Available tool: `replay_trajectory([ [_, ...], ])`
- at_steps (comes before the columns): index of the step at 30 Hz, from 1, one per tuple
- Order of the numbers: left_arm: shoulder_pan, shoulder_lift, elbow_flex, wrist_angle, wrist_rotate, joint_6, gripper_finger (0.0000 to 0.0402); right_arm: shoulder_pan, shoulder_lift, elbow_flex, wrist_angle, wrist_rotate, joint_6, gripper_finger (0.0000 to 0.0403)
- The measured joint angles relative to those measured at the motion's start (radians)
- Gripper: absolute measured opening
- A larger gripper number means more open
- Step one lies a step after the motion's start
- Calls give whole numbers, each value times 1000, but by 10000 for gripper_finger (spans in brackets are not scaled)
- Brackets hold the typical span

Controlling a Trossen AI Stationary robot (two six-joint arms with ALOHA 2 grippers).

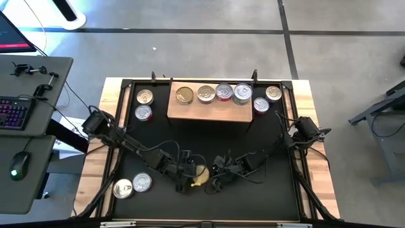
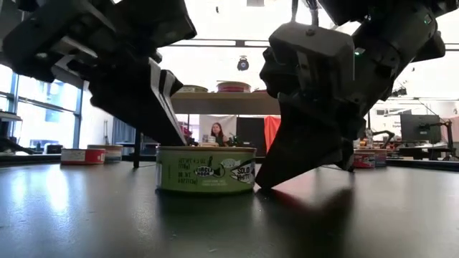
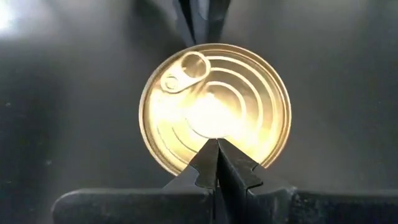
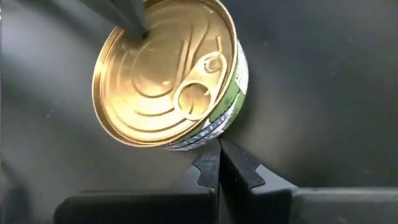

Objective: Stack canned seafood by type on shelf
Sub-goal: Stack the green tuna can on top of the green tuna can on the shelf

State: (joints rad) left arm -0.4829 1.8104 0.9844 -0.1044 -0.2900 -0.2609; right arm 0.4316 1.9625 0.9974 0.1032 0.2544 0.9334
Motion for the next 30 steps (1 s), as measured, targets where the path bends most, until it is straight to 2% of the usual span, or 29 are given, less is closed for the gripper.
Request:
replay_trajectory([
  [7, -43, 58, 6, 23, -43, -60, 0, 4, -5, 0, 31, 2, -2, 0],
  [12, -63, 59, 5, -9, -82, -59, 0, 20, -21, 50, -10, 7, -35, 0],
  [17, -78, 35, 3, -69, -90, -59, 0, 48, -32, 127, -78, -4, -41, 0],
  [22, -96, -3, -1, -135, -164, -30, 0, 54, -34, 179, -72, 12, -65, 0],
  [30, -100, -33, -3, -249, -189, -28, 0, 25, -34, 276, -128, 25, -208, 0],
])
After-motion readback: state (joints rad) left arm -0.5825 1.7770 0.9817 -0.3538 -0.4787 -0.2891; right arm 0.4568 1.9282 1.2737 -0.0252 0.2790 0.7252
